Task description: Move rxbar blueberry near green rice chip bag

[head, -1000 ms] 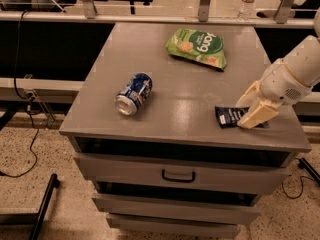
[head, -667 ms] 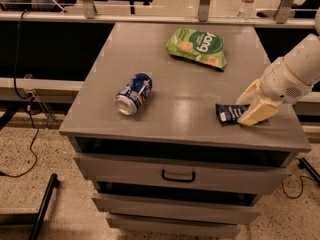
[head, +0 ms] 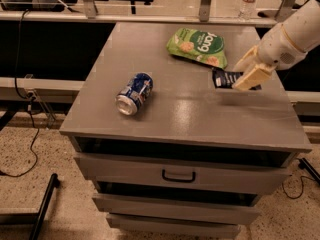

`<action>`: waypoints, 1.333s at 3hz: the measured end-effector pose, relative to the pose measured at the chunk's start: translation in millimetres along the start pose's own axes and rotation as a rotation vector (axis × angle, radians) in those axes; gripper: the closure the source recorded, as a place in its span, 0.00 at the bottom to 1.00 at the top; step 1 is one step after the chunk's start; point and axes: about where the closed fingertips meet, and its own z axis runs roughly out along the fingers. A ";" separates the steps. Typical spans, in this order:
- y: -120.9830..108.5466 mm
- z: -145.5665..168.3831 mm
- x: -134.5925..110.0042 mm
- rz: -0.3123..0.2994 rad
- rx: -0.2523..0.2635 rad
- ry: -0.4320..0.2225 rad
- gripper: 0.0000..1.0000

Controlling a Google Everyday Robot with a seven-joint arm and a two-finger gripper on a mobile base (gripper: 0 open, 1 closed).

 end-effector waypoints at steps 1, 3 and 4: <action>-32.0 11.3 -14.1 0.003 0.056 -0.030 1.00; -68.9 47.8 -51.4 -0.006 0.184 -0.049 0.56; -71.8 62.1 -59.2 -0.001 0.239 -0.039 0.31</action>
Offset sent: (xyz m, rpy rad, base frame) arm 0.0964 0.0501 0.0009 0.0634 -0.1803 -0.0823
